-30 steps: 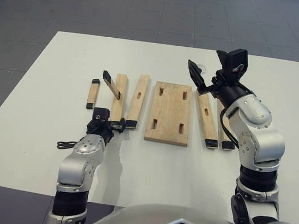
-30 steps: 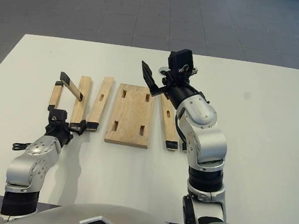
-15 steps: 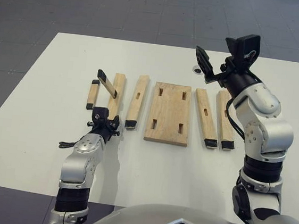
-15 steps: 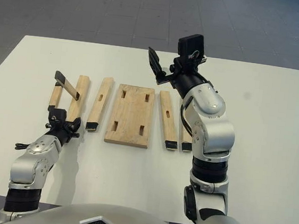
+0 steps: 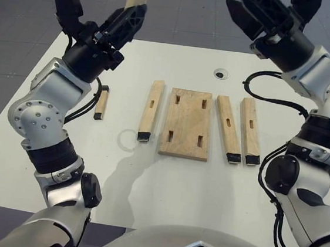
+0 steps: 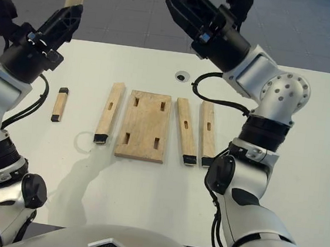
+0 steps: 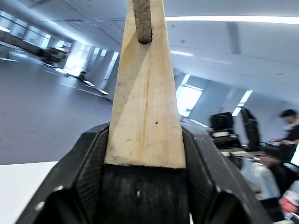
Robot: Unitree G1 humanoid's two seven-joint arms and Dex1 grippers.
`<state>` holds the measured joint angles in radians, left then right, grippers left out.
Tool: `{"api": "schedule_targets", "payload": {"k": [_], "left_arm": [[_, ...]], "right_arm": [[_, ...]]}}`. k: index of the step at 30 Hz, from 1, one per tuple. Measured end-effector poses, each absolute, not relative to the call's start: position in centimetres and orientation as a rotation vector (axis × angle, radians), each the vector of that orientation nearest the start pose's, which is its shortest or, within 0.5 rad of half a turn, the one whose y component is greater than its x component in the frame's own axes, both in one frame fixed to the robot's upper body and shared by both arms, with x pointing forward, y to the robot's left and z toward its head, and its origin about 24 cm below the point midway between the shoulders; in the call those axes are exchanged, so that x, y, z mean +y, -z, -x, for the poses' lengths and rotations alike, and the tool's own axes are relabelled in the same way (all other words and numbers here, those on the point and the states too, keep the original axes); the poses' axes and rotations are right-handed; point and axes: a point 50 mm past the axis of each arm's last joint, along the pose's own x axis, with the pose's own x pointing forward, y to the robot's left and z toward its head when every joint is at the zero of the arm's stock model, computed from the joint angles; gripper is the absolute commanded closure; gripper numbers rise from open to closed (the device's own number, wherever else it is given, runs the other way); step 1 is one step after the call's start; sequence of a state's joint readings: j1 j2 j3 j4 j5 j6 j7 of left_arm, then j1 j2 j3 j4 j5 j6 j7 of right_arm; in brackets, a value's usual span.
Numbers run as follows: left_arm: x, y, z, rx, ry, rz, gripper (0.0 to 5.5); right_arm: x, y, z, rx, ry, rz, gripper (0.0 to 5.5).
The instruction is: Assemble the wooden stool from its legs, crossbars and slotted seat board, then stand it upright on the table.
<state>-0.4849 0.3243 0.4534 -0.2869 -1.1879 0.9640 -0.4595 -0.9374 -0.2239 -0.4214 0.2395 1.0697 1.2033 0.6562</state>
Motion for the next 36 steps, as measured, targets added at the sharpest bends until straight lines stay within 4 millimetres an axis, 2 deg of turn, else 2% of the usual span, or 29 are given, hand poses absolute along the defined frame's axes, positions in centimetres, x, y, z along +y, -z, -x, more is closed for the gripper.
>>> {"api": "schedule_targets", "payload": {"k": [4, 10, 15, 24, 30, 36], "left_arm": [[16.2, -22.1, -25.9, -0.128, 1.162, 0.699, 3.45], [14.9, -21.2, -25.8, -0.077, 1.192, 0.701, 3.45], [14.5, -20.5, -25.7, -0.047, 1.185, 0.697, 3.45], [14.2, -20.1, -25.6, -0.043, 1.183, 0.688, 3.45], [14.1, -19.9, -25.3, -0.035, 1.221, 0.694, 3.45], [14.3, -19.4, -24.9, -0.005, 1.287, 0.683, 3.45]], "right_arm": [[-11.6, -25.9, -32.5, 0.084, -1.430, -0.815, 0.97], [-10.8, -26.6, -32.2, 0.101, -1.508, -0.809, 0.97], [-10.3, -27.1, -32.3, 0.117, -1.546, -0.832, 1.81], [-10.2, -26.4, -32.9, 0.166, -1.522, -0.885, 3.37], [-10.7, -26.6, -32.3, 0.193, -1.564, -0.843, 3.37], [-11.7, -26.9, -31.3, 0.234, -1.628, -0.696, 3.37]]}}
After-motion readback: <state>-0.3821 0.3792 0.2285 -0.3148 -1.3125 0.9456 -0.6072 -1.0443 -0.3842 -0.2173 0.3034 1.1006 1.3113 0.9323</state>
